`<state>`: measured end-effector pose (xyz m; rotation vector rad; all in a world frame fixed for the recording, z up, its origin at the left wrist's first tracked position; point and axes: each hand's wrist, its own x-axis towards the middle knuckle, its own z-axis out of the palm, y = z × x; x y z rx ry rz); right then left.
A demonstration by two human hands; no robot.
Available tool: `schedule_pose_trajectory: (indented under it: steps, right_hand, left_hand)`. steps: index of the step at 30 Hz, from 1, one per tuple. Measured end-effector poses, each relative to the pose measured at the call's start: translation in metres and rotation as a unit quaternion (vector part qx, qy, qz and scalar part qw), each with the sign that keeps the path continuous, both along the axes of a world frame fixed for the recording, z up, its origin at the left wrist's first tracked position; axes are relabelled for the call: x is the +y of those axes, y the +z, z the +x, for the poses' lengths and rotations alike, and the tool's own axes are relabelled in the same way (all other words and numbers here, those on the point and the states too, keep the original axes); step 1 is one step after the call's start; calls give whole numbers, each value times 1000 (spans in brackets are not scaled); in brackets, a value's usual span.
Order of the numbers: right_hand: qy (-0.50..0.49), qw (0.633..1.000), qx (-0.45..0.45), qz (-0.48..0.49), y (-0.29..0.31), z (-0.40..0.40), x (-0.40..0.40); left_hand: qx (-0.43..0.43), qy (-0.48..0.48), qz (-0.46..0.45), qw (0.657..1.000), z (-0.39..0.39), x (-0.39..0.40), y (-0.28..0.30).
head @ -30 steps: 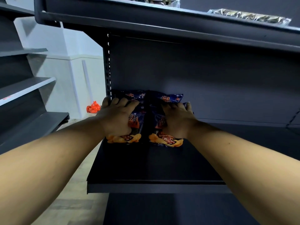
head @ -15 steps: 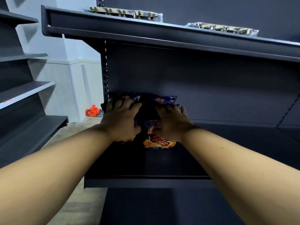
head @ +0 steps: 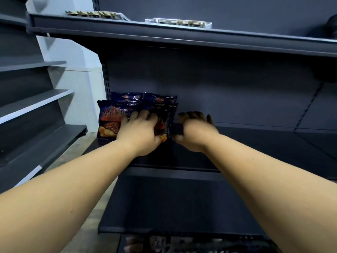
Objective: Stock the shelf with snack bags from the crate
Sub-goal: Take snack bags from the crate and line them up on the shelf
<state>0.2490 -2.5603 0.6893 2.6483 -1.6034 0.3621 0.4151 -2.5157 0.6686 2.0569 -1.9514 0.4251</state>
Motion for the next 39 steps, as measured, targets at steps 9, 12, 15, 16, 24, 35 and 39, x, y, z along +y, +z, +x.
schedule_pose_trajectory:
  steps: [9, 12, 15, 16, 24, 35, 39]
  right_hand:
    - [-27, 999, 43, 2, -20, -134, 57]
    - [-37, 999, 34, 7, -26, -160, 70]
    - [-41, 999, 30, 8, -32, -176, 80]
    - [-43, 999, 27, 9, -33, -180, 82]
    - [-66, 997, 16, 38, -57, -191, 99]
    - [-90, 981, -13, 168, -165, -193, 135]
    - [-97, 970, 2, 222, -207, -203, 141]
  left_hand:
    - [0, -4, 7, 1000, -136, 59, -16]
    - [-4, -12, 13, 1000, -163, 72, -19]
    - [1, -15, 18, 1000, -179, 80, -21]
    - [2, -17, 17, 1000, -183, 82, -22]
    - [32, -27, 51, 998, -192, 93, -48]
    - [42, -63, 177, 981, -186, 124, -152]
    - [51, -59, 233, 969, -188, 133, -192]
